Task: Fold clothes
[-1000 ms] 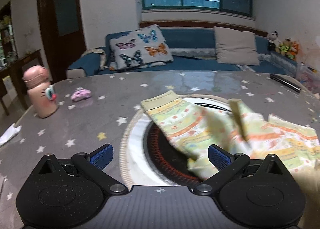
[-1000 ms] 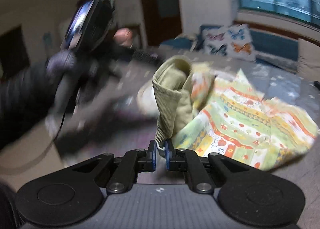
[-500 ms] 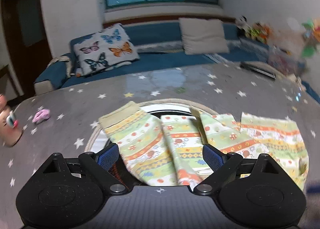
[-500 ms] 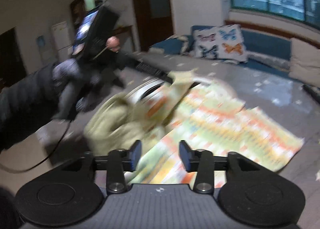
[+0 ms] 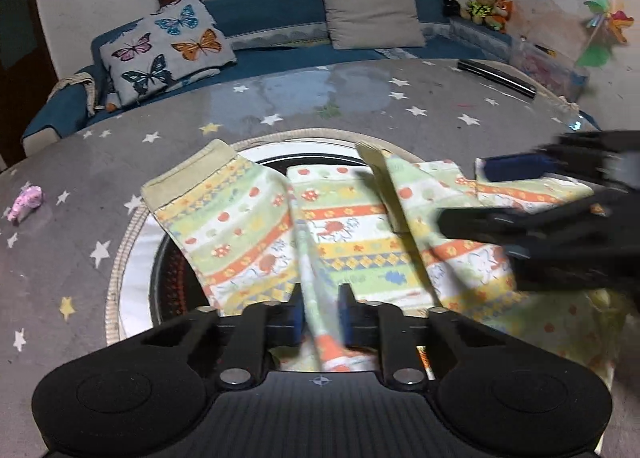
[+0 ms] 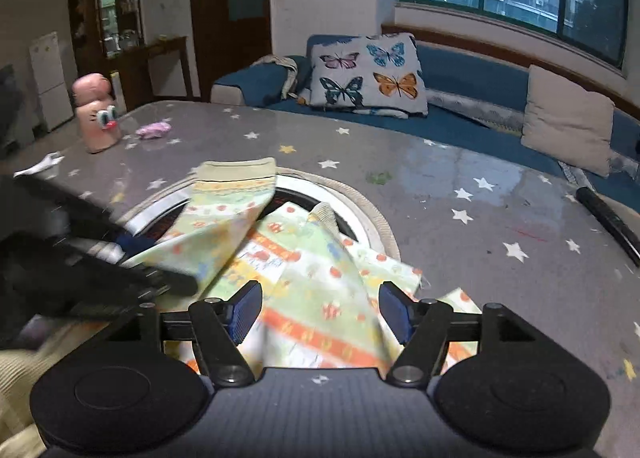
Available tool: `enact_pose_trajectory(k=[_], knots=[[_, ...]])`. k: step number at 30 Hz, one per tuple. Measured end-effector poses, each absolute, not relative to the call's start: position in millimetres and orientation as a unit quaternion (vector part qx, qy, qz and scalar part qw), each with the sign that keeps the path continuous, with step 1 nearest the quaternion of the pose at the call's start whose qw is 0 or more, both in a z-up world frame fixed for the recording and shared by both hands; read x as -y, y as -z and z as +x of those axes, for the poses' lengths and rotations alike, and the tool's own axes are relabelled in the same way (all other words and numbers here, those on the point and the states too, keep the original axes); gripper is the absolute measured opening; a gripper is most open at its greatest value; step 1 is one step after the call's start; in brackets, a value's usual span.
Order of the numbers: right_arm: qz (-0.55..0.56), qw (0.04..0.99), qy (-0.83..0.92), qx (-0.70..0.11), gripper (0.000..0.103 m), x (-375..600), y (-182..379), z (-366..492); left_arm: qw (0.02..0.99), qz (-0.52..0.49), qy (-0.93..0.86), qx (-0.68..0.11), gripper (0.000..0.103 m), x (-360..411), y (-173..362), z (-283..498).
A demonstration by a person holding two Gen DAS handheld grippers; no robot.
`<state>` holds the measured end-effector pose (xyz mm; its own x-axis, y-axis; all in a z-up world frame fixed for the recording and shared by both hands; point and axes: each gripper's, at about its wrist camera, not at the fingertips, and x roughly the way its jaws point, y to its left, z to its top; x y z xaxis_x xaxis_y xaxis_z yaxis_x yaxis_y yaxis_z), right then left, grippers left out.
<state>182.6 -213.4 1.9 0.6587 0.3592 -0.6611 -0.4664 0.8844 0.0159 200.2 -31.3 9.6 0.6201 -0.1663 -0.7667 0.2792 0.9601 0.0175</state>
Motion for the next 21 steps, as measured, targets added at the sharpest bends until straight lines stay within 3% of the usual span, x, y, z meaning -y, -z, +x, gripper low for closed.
enact_pose_trajectory(k=[4,6,11,17,21], knots=[[-0.090,0.900,-0.221,-0.364,0.062,201.4,19.4,205.7,0.904,0.065,0.125,-0.404,0.006,25.6,-13.7,186.0],[-0.086,0.898,-0.217,-0.374,0.034,200.8,27.9,211.0,0.909,0.059,0.121,-0.395,0.004,18.8,-17.6,174.8],[-0.075,0.906,-0.205,-0.363,0.005,212.6,23.6,195.3,0.918,0.042,0.101,-0.381,0.003,-1.2,-27.6,148.2],[-0.070,0.921,-0.200,-0.328,0.002,235.6,-5.2,154.0,0.927,0.018,0.071,-0.368,0.002,-21.4,-30.5,111.4],[-0.080,0.922,-0.209,-0.315,0.013,233.1,-11.8,145.4,0.928,-0.004,0.057,-0.368,0.002,-31.7,-27.5,84.3]])
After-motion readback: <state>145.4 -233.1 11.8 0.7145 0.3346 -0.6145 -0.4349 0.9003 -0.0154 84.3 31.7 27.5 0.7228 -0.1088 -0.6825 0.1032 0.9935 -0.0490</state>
